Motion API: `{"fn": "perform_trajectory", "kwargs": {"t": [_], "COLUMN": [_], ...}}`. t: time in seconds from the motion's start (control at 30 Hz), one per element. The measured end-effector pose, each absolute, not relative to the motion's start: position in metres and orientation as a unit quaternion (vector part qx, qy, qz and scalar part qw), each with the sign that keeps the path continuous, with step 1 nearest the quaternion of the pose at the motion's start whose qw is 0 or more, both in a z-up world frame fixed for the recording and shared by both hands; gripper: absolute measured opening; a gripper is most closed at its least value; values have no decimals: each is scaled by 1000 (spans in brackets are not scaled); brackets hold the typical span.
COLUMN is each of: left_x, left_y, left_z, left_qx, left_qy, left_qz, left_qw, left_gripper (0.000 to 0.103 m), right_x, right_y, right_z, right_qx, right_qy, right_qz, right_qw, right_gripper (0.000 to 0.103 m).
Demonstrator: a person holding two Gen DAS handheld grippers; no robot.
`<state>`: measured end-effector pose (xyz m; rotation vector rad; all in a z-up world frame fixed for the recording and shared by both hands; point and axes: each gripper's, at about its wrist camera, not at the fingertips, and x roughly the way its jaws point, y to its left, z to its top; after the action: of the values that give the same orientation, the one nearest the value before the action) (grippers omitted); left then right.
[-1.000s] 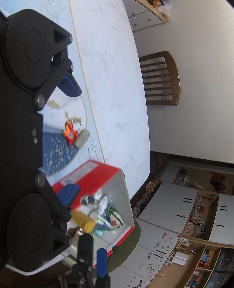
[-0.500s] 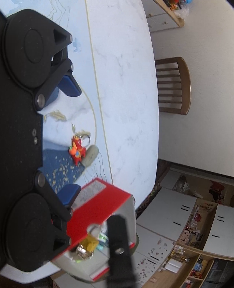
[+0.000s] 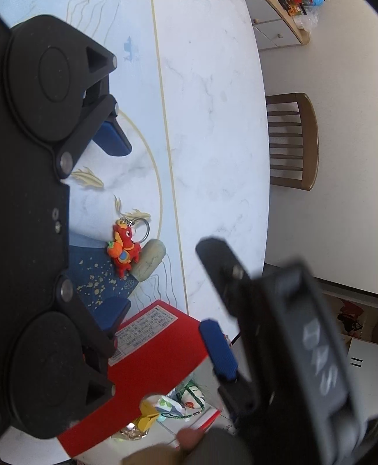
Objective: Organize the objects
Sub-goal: 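Withdraw both tools from the box back toward the table items, then grasp the green-grey cube with the right tool while the left tool grasps the red dragon keychain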
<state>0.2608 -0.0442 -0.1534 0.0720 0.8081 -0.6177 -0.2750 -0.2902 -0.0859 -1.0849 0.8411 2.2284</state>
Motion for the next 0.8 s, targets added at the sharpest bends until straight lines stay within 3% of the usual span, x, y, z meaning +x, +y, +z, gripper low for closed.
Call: {"fn": "perform_trajectory", "kwargs": {"t": [0.27,0.43,0.7,0.8], "left_x": [267,270,271,274], "left_y": [-60,-71,-78,-79], "left_z": [-167,-174,-181,-184], "left_qx": [41,45,43,34], "left_qy": [390,390,394,400], "left_qz": [-304,-298,-282,-271], "left_qw": [868,870,874,875], "left_gripper": [102,101,96,92], "right_x": [-312,-332,-347,-348], "right_y": [-262,-265,-255,-251], "right_z": [-114,-116,-131,-143], "right_qx": [-461,-491,-517,-529], "right_qy": [320,281,306,311], "right_qz": [785,787,762,748], "right_qw": [260,246,244,254], "right_gripper": [87,88,87,77]}}
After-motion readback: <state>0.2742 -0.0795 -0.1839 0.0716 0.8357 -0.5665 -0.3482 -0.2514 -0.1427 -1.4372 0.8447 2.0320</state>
